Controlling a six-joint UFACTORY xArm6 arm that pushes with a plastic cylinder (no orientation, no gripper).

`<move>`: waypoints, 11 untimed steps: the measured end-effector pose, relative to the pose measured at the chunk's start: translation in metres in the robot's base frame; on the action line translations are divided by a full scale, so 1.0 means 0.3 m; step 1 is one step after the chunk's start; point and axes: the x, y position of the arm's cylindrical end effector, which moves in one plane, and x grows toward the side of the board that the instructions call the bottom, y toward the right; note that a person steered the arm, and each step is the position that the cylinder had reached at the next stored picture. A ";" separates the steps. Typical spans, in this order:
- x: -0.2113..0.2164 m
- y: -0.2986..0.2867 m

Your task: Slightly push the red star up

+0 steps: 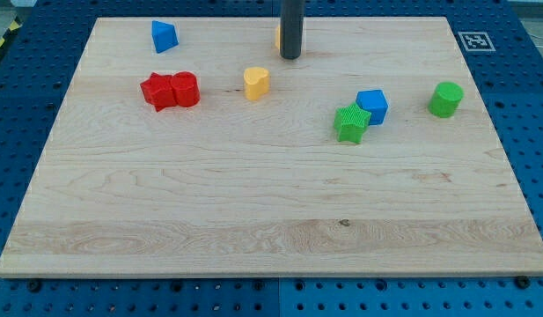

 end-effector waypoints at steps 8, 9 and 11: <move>0.045 -0.279; 0.045 -0.398; 0.141 -0.639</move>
